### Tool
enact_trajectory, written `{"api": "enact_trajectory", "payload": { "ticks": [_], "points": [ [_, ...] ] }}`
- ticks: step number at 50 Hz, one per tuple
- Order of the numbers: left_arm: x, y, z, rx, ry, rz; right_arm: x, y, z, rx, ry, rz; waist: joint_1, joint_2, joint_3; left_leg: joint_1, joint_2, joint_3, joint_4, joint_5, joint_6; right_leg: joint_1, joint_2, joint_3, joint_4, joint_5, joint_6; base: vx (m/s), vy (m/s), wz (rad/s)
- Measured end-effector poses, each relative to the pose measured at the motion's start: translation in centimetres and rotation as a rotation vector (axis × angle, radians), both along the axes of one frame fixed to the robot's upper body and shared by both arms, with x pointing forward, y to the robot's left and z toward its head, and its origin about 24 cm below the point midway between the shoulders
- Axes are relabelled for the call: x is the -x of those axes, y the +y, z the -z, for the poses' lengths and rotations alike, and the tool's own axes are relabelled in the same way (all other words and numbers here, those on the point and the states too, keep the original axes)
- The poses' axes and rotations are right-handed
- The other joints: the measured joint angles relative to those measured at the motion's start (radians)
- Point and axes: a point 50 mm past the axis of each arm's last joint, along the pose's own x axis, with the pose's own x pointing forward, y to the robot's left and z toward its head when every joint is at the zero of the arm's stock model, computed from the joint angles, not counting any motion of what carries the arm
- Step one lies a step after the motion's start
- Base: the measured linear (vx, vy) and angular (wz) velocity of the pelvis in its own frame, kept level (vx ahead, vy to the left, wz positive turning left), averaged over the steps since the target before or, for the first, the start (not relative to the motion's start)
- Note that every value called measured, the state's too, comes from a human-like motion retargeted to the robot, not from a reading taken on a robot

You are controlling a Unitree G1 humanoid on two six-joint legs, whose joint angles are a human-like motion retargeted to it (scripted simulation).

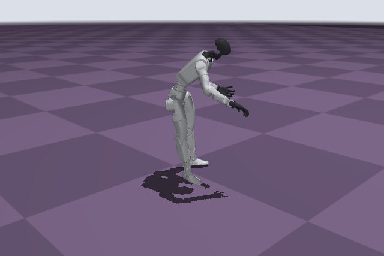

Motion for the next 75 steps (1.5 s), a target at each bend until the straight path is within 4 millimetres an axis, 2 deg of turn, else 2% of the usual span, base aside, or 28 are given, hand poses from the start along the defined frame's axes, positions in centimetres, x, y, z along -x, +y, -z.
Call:
{"api": "enact_trajectory", "payload": {
  "ticks": [2, 3, 6, 8, 10, 12, 15, 18, 22, 25, 27, 28, 30, 32, 35, 37, 40, 43, 45, 49, 52, 56, 61, 63, 65, 67, 70, 75],
  "points": [
    [-1.2, -3.3, -3.2, 0.032, -0.039, 0.109, -0.6, -1.5, -3.5, -0.057, -0.017, 0.111, 0.000, -0.006, 0.000, 0.004, -0.008, -0.004, 0.000, -0.001, 0.000, 0.007, -0.008, -0.005, 0.002, 0.003, 0.000, -0.05, 0.12, 0.13],
    [-1.7, -4.7, -4.9, 0.046, -0.051, 0.171, -0.8, -2.5, -5.1, -0.024, -0.032, 0.193, 0.004, -0.011, 0.000, 0.009, -0.009, -0.006, 0.000, -0.002, 0.000, 0.014, -0.010, -0.007, -0.001, 0.004, 0.000, -0.02, 0.11, 0.09],
    [-3.9, -8.1, -8.7, 0.022, -0.026, 0.225, -1.5, -5.4, -8.6, 0.010, -0.103, 0.427, 0.005, -0.029, 0.000, 0.017, -0.017, -0.011, 0.000, -0.004, 0.000, 0.028, -0.018, -0.015, -0.004, 0.008, 0.000, -0.04, 0.10, 0.09],
    [-5.6, -9.4, -10.3, -0.044, 0.006, 0.190, -1.6, -6.9, -9.6, 0.013, -0.107, 0.561, 0.003, -0.041, 0.000, 0.020, -0.022, -0.013, 0.000, -0.006, 0.000, 0.033, -0.023, -0.020, -0.005, 0.012, 0.000, -0.05, 0.09, 0.09],
    [-7.2, -9.6, -11.1, -0.137, 0.022, 0.117, -1.8, -7.7, -9.7, 0.017, -0.088, 0.654, -0.001, -0.049, 0.000, 0.021, -0.027, -0.014, 0.000, -0.007, 0.000, 0.037, -0.027, -0.024, -0.007, 0.014, 0.000, -0.04, 0.08, 0.08],
    [-8.3, -9.1, -10.7, -0.239, 0.008, 0.046, -2.1, -7.6, -8.8, 0.019, -0.058, 0.672, -0.002, -0.054, -0.002, 0.018, -0.030, -0.015, 0.000, -0.010, 0.000, 0.035, -0.030, -0.025, -0.006, 0.016, 0.000, -0.01, 0.06, 0.06],
    [-8.9, -7.2, -8.0, -0.358, -0.030, -0.010, -3.0, -5.6, -6.1, 0.027, 0.000, 0.575, -0.008, -0.055, -0.005, 0.015, -0.034, -0.017, 0.000, -0.014, 0.000, 0.034, -0.036, -0.026, -0.005, 0.015, 0.000, 0.01, 0.02, 0.02],
    [-7.8, -4.0, -3.0, -0.401, -0.027, 0.011, -3.5, -2.1, -1.5, 0.044, 0.081, 0.380, -0.009, -0.057, -0.007, 0.009, -0.038, -0.018, 0.000, -0.020, 0.000, 0.028, -0.043, -0.024, -0.002, 0.010, 0.000, 0.07, 0.03, 0.06],
    [-4.2, 1.0, 4.6, -0.388, 0.120, 0.033, -1.6, 3.0, 6.8, 0.027, 0.265, 0.112, 0.001, -0.061, -0.004, -0.006, -0.042, -0.021, 0.000, -0.028, 0.000, 0.016, -0.050, -0.024, 0.000, 0.004, 0.000, 0.07, 0.01, 0.09],
    [-0.8, 4.4, 8.8, -0.371, 0.253, -0.006, 0.8, 5.5, 12.8, -0.050, 0.385, -0.015, 0.019, -0.062, 0.000, -0.021, -0.043, -0.027, 0.000, -0.030, 0.000, 0.004, -0.052, -0.029, 0.000, 0.001, 0.000, 0.00, 0.00, 0.00],
    [0.9, 5.9, 9.7, -0.323, 0.293, -0.020, 2.0, 6.2, 14.4, 0.018, 0.375, -0.083, 0.033, -0.058, 0.000, -0.035, -0.044, -0.034, 0.000, -0.028, 0.000, -0.005, -0.052, -0.037, -0.004, 0.004, 0.000, 0.00, 0.00, 0.09],
    [1.6, 6.1, 9.8, -0.307, 0.296, -0.018, 2.4, 6.1, 14.5, 0.013, 0.375, -0.100, 0.038, -0.053, 0.000, -0.041, -0.045, -0.038, 0.000, -0.027, 0.000, -0.008, -0.052, -0.041, -0.005, 0.005, 0.000, -0.02, 0.02, 0.19],
    [2.3, 6.0, 8.9, -0.272, 0.262, -0.013, 2.5, 5.5, 13.1, 0.001, 0.327, -0.103, 0.049, -0.050, 0.000, -0.053, -0.047, -0.044, 0.000, -0.024, 0.000, -0.016, -0.054, -0.047, -0.005, 0.009, 0.000, -0.04, 0.03, 0.18],
    [2.2, 4.9, 6.9, -0.229, 0.186, -0.007, 1.9, 4.1, 10.2, 0.001, 0.229, -0.065, 0.054, -0.048, 0.000, -0.056, -0.049, -0.053, 0.000, -0.022, 0.000, -0.015, -0.057, -0.055, -0.004, 0.011, 0.000, -0.05, 0.05, 0.21],
    [1.1, 1.6, 2.5, -0.172, 0.029, 0.004, 0.6, 1.4, 4.4, 0.031, 0.037, 0.051, 0.055, -0.048, 0.000, -0.052, -0.055, -0.066, 0.000, -0.019, 0.000, -0.005, -0.065, -0.067, 0.001, 0.013, 0.000, -0.06, 0.07, 0.20],
    [-0.1, -1.6, -0.9, -0.171, -0.081, 0.045, -0.4, -0.2, 0.2, 0.011, 0.011, 0.155, 0.054, -0.055, 0.000, -0.050, -0.061, -0.071, 0.000, -0.017, 0.000, 0.000, -0.072, -0.071, 0.003, 0.017, 0.000, -0.06, 0.11, 0.12],
    [-2.0, -5.5, -5.8, -0.194, -0.213, 0.072, -1.3, -3.1, -5.3, 0.129, -0.052, 0.359, 0.062, -0.072, 0.000, -0.041, -0.069, -0.072, 0.000, -0.014, 0.000, 0.014, -0.078, -0.077, -0.004, 0.027, 0.000, -0.06, 0.11, 0.05],
    [-5.0, -8.1, -9.0, -0.313, -0.237, -0.010, -1.7, -6.6, -8.6, 0.179, -0.061, 0.576, 0.071, -0.082, 0.000, -0.036, -0.077, -0.071, 0.000, -0.010, 0.000, 0.024, -0.081, -0.083, -0.014, 0.039, 0.000, -0.08, 0.09, 0.03],
    [-6.9, -9.2, -9.5, -0.423, -0.200, -0.070, -1.4, -9.2, -9.2, 0.200, -0.016, 0.720, 0.084, -0.086, -0.003, -0.035, -0.082, -0.069, 0.000, -0.008, 0.000, 0.027, -0.083, -0.088, -0.020, 0.046, 0.000, -0.06, 0.08, 0.02],
    [-9.1, -9.5, -7.8, -0.572, -0.089, -0.105, -0.9, -12.1, -7.6, 0.262, 0.093, 0.874, 0.101, -0.075, -0.011, -0.040, -0.089, -0.074, 0.000, -0.009, 0.000, 0.027, -0.089, -0.096, -0.023, 0.051, 0.000, 0.01, 0.07, 0.08],
    [-9.2, -8.2, -4.8, -0.583, -0.052, -0.050, -1.5, -11.4, -5.0, 0.301, 0.129, 0.809, 0.097, -0.061, -0.006, -0.037, -0.095, -0.082, 0.000, -0.016, 0.000, 0.034, -0.100, -0.102, -0.016, 0.045, 0.000, 0.08, 0.08, 0.16],
    [-7.1, -3.6, 2.0, -0.539, 0.020, 0.037, -2.4, -7.1, 2.4, 0.315, 0.196, 0.538, 0.067, -0.068, -0.007, -0.035, -0.107, -0.095, 0.000, -0.030, 0.000, 0.042, -0.122, -0.107, -0.003, 0.031, 0.000, 0.13, 0.09, 0.21],
    [-1.5, 2.6, 10.7, -0.450, 0.273, 0.074, -0.1, 0.2, 13.6, 0.295, 0.425, 0.229, 0.042, -0.093, -0.002, -0.053, -0.120, -0.105, 0.000, -0.045, 0.000, 0.033, -0.142, -0.112, 0.003, 0.020, 0.000, 0.11, 0.07, 0.17],
    [1.1, 4.2, 13.2, -0.412, 0.388, 0.077, 1.0, 2.4, 16.5, 0.316, 0.498, 0.159, 0.045, -0.098, 0.000, -0.063, -0.123, -0.108, 0.000, -0.048, 0.000, 0.027, -0.144, -0.115, 0.000, 0.020, 0.000, 0.03, 0.02, 0.06],
    [3.4, 5.2, 14.7, -0.379, 0.473, 0.075, 1.5, 4.0, 17.5, 0.343, 0.502, 0.117, 0.053, -0.099, 0.000, -0.074, -0.123, -0.112, 0.000, -0.048, 0.000, 0.021, -0.142, -0.119, -0.005, 0.023, 0.000, 0.00, 0.00, 0.00],
    [4.7, 5.4, 14.7, -0.352, 0.497, 0.068, 1.1, 4.7, 15.9, 0.357, 0.421, 0.104, 0.068, -0.097, 0.000, -0.084, -0.122, -0.116, 0.000, -0.045, 0.000, 0.016, -0.139, -0.125, -0.011, 0.026, 0.000, 0.00, 0.00, 0.00],
    [4.4, 4.7, 12.6, -0.322, 0.415, 0.051, -0.3, 4.6, 10.5, 0.361, 0.233, 0.129, 0.095, -0.094, 0.000, -0.093, -0.123, -0.124, 0.000, -0.041, 0.000, 0.011, -0.137, -0.133, -0.015, 0.032, 0.000, -0.02, 0.00, 0.06],
    [0.6, 0.4, 4.4, -0.274, 0.086, 0.037, -2.1, 1.9, -1.3, 0.421, -0.082, 0.331, 0.122, -0.090, 0.000, -0.085, -0.127, -0.148, 0.000, -0.035, 0.000, 0.033, -0.142, -0.157, -0.012, 0.033, 0.000, -0.04, 0.03, 0.22]
  ]
}}
